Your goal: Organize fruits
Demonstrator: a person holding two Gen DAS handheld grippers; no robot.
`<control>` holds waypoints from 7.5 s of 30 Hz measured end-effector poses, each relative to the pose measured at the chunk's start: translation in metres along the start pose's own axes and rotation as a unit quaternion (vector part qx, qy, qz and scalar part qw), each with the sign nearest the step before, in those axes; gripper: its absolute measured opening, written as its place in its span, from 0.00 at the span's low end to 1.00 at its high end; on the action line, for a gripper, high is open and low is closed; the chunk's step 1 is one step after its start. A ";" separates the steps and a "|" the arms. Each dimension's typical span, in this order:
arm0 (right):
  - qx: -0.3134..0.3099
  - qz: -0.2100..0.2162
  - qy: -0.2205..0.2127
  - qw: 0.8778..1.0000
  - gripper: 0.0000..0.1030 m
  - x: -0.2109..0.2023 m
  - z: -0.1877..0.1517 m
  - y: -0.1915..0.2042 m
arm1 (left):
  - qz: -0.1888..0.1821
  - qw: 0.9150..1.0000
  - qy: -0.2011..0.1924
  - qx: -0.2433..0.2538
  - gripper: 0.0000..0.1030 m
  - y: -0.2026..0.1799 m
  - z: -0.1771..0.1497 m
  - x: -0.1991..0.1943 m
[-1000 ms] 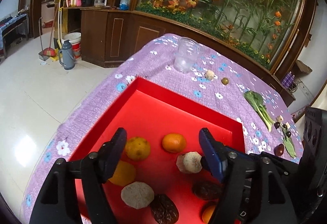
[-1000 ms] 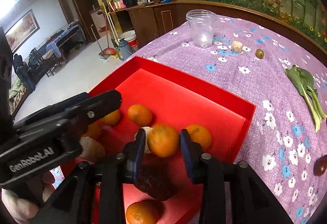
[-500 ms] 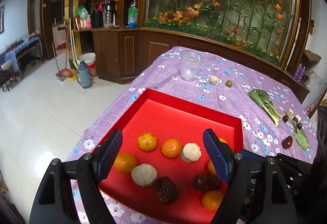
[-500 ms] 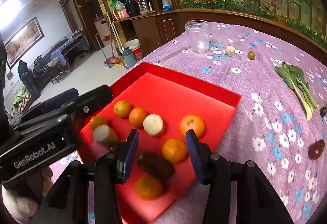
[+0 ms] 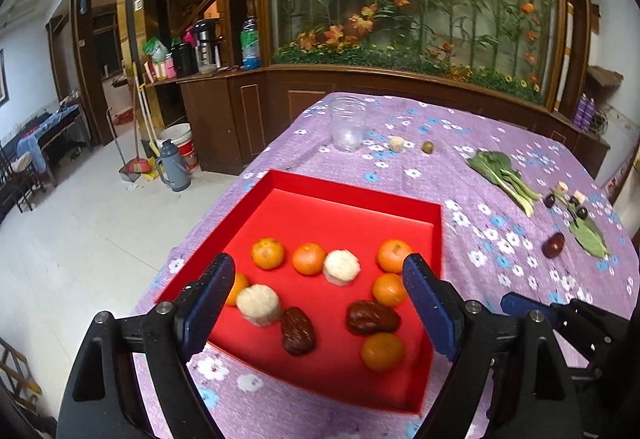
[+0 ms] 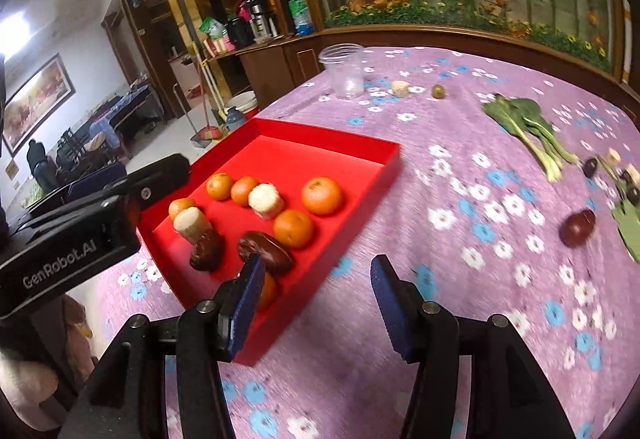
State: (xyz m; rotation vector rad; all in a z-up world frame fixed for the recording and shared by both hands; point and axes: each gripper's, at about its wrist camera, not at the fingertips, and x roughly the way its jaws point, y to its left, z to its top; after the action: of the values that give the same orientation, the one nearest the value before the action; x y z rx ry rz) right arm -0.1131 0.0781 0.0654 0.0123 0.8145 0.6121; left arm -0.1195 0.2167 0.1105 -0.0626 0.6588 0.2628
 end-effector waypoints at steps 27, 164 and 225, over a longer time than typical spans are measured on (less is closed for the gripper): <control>0.051 -0.017 -0.006 0.999 0.64 -0.023 -0.031 -0.046 | -0.029 0.997 0.033 0.063 0.83 -0.058 -0.023 0.001; 0.291 0.090 -0.046 0.951 0.67 -0.047 0.002 -0.303 | -0.071 0.990 0.031 -0.119 0.83 0.036 0.030 0.027; 0.124 -0.144 -0.136 0.972 0.86 -0.122 0.079 -0.185 | -0.013 0.996 -0.081 0.027 0.91 0.058 0.140 -0.045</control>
State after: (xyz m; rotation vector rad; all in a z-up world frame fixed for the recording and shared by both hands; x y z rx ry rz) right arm -0.0291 -0.1204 0.1585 0.1985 0.6061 0.2236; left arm -0.0856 0.2824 0.2502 0.0022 0.5042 0.2212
